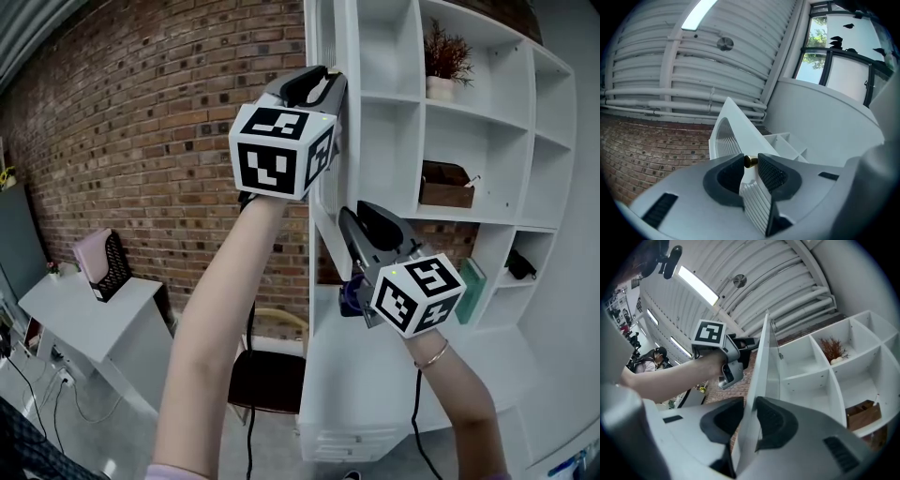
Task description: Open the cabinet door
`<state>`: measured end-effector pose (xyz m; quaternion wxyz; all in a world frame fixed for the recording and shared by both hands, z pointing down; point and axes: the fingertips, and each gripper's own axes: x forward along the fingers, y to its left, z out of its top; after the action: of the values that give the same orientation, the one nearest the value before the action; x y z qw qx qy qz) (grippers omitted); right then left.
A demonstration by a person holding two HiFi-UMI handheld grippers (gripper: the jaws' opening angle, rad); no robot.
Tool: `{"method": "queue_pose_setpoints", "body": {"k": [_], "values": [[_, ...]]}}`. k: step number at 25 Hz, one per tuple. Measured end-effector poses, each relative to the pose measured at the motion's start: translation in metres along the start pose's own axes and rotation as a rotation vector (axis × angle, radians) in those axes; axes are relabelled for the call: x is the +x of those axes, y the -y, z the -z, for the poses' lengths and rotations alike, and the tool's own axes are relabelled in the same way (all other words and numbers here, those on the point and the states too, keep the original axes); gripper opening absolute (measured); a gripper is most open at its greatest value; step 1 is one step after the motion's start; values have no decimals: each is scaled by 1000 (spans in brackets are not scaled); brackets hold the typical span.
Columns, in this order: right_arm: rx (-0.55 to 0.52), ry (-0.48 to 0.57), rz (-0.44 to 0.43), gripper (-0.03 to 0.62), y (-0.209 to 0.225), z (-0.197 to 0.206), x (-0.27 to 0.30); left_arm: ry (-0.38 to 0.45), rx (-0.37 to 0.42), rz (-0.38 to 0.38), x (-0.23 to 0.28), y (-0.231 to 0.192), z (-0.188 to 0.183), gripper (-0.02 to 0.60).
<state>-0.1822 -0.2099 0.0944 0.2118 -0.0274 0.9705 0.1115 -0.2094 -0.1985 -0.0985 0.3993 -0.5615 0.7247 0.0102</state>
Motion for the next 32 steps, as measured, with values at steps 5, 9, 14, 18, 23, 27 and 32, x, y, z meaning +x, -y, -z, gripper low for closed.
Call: {"method": "queue_pose_setpoints", "body": {"k": [5,9,14,18,23,27,32], "values": [[-17,9,-26,94,-16,1,10,-10,21,-8,-11,-14,0,73],[-29,11,-56,97,-34,3,19,-7,-15,-4,-24,-29,1,67],[-30,22,-80,100,-47,5,27,-22,-5,-23,-34,-41,2,57],[-31,21,-101,101,-56,7,34,-33,5,-50,-41,-50,3,49],[-27,21,-114,101,-68,9,44,-48,17,-81,-50,-64,5,40],[-33,28,-118,101,-71,10,47,-67,39,-87,-52,-68,6,40],[-43,29,-117,101,-72,11,47,-77,52,-102,-53,-67,7,40]]}}
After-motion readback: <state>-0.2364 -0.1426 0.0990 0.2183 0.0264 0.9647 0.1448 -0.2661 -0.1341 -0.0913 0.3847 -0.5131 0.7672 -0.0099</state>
